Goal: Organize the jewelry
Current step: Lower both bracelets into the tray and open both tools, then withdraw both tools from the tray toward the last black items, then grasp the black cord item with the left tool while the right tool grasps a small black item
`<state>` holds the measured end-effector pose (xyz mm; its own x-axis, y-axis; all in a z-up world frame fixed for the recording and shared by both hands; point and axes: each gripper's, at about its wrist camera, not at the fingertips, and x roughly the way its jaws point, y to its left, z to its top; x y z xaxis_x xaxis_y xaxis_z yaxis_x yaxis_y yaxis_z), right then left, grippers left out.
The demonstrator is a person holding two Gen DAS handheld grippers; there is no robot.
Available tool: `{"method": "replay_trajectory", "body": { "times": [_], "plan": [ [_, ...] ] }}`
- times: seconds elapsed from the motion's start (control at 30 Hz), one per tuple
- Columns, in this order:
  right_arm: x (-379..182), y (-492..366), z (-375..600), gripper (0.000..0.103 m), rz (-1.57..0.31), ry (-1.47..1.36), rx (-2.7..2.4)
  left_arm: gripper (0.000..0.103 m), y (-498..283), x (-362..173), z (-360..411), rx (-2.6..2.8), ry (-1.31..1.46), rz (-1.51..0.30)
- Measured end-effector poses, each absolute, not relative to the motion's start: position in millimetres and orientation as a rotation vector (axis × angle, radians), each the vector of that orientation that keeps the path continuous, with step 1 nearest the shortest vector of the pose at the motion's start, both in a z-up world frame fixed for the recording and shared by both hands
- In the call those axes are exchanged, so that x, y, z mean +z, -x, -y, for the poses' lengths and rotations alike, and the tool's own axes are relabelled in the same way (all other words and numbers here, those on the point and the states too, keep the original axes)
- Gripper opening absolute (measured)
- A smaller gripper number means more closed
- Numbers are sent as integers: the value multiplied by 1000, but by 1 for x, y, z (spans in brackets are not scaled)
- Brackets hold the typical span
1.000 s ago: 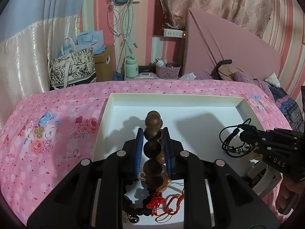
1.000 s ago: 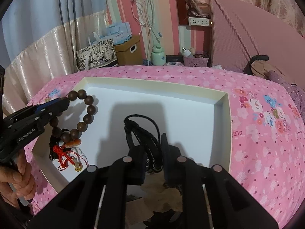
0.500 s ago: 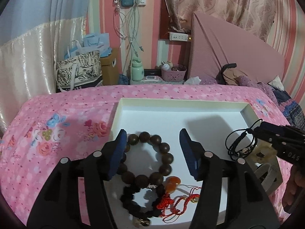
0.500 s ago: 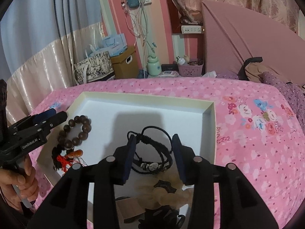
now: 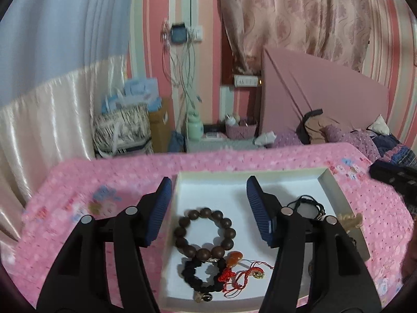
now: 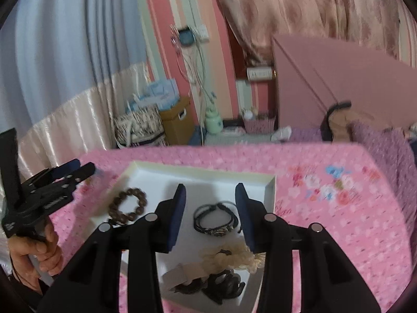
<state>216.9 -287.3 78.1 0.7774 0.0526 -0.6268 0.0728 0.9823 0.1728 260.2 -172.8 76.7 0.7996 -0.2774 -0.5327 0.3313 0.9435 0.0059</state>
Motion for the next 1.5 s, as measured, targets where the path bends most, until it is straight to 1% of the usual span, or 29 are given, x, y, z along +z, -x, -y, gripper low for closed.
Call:
{"method": "replay_trajectory", "body": {
  "times": [0.13, 0.27, 0.37, 0.53, 0.73, 0.97, 1.03, 1.07, 1.1, 1.23, 1.33, 1.4, 1.47, 1.5],
  "plan": [
    [100, -187, 273, 41, -639, -171, 12, 60, -240, 90, 166, -334, -87, -565],
    [84, -154, 263, 41, -675, -141, 11, 60, -206, 89, 158, -323, -164, -557],
    [64, -132, 265, 41, -714, -148, 1, 60, -179, 81, 142, -323, -154, -581],
    [31, -99, 251, 41, -764, -140, 46, 60, -131, 54, 106, -287, -137, -631],
    [2, -84, 209, 41, -838, -104, 114, 60, -94, 14, 78, -277, -82, -720],
    [-31, -102, 183, 42, -932, -31, 120, 60, -56, -25, 97, -345, -115, -802],
    [-38, -107, 177, 40, -947, 14, 96, 60, -50, -31, 106, -387, -126, -825],
    [-41, -108, 175, 26, -958, 68, 50, 60, -48, -33, 111, -399, -137, -829],
    [-42, -107, 174, 23, -961, 109, 12, 60, -44, -36, 117, -414, -159, -832],
    [-42, -99, 191, 20, -961, 57, 17, 61, -37, -45, 134, -433, -247, -834],
    [-41, -91, 211, 19, -939, -40, 20, 62, -45, -49, 130, -450, -204, -866],
    [-41, -87, 226, 19, -922, -129, 38, 58, -50, -52, 127, -474, -179, -878],
    [-42, -88, 232, 19, -918, -175, 41, 32, -49, -52, 129, -521, -161, -879],
    [-42, -87, 235, 19, -915, -195, 44, 31, -46, -52, 132, -526, -165, -871]
  ]
}}
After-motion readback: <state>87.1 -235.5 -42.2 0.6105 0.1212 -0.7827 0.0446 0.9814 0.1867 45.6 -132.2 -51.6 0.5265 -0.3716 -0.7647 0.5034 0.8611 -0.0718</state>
